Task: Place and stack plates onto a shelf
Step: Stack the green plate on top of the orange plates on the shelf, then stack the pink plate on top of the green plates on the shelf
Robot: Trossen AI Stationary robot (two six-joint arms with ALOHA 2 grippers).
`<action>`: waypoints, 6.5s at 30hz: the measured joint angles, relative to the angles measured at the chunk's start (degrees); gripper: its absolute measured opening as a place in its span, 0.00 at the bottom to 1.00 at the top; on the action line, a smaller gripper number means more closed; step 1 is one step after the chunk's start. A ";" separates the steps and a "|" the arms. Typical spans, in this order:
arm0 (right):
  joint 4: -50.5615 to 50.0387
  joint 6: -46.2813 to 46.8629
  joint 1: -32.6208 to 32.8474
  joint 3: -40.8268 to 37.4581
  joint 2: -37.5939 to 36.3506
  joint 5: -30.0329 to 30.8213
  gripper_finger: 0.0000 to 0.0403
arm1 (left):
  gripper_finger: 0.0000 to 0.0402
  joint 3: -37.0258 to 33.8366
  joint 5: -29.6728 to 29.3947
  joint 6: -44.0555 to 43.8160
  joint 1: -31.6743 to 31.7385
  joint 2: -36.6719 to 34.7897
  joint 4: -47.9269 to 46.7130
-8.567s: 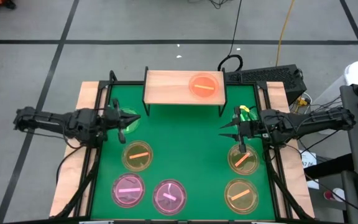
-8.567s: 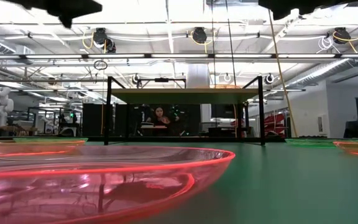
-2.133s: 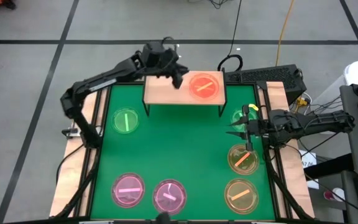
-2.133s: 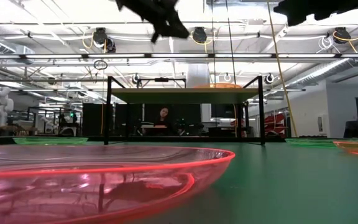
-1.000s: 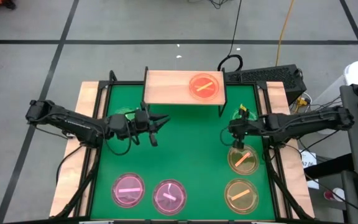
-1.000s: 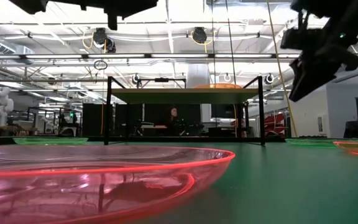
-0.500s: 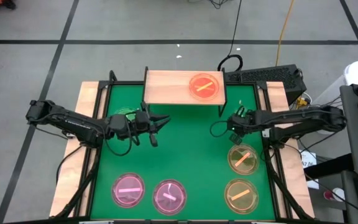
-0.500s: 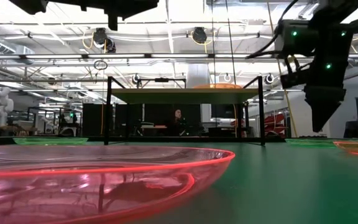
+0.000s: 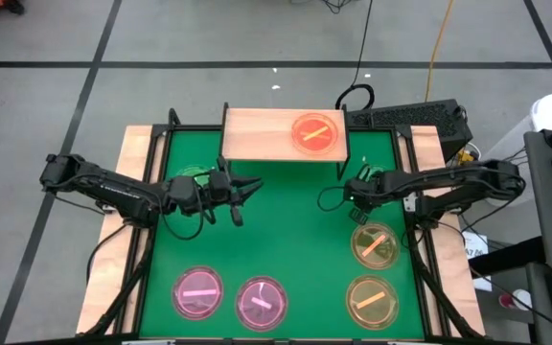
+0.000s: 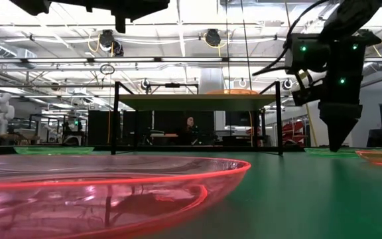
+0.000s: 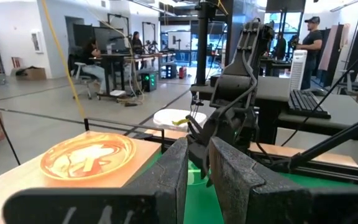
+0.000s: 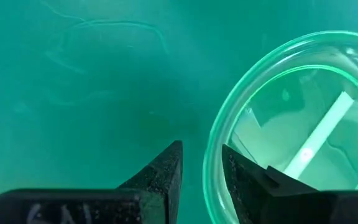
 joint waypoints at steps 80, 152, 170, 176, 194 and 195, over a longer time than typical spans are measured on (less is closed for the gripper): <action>14.86 -37.56 -5.56 34.86 3.36 -3.15 0.00 | 0.18 -0.02 0.00 -1.42 0.13 0.00 -0.43; 31.34 -33.99 6.15 10.60 -25.44 -11.03 0.28 | 0.18 -0.04 13.38 -24.53 -9.03 2.23 -34.11; 34.63 -33.82 6.17 9.86 -25.41 -10.92 0.28 | 0.18 0.00 29.73 -55.25 -16.15 21.65 -26.43; 34.60 -33.84 6.17 9.86 -25.41 -10.92 0.28 | 0.18 0.00 31.74 -55.91 -16.15 25.71 -20.52; 34.59 -33.80 6.17 9.86 -25.41 -10.90 0.28 | 0.18 0.97 31.21 -57.42 -16.15 25.86 -22.65; 34.59 -33.80 6.17 9.86 -25.41 -10.90 0.28 | 0.18 1.01 31.19 -57.87 -16.15 25.86 -22.62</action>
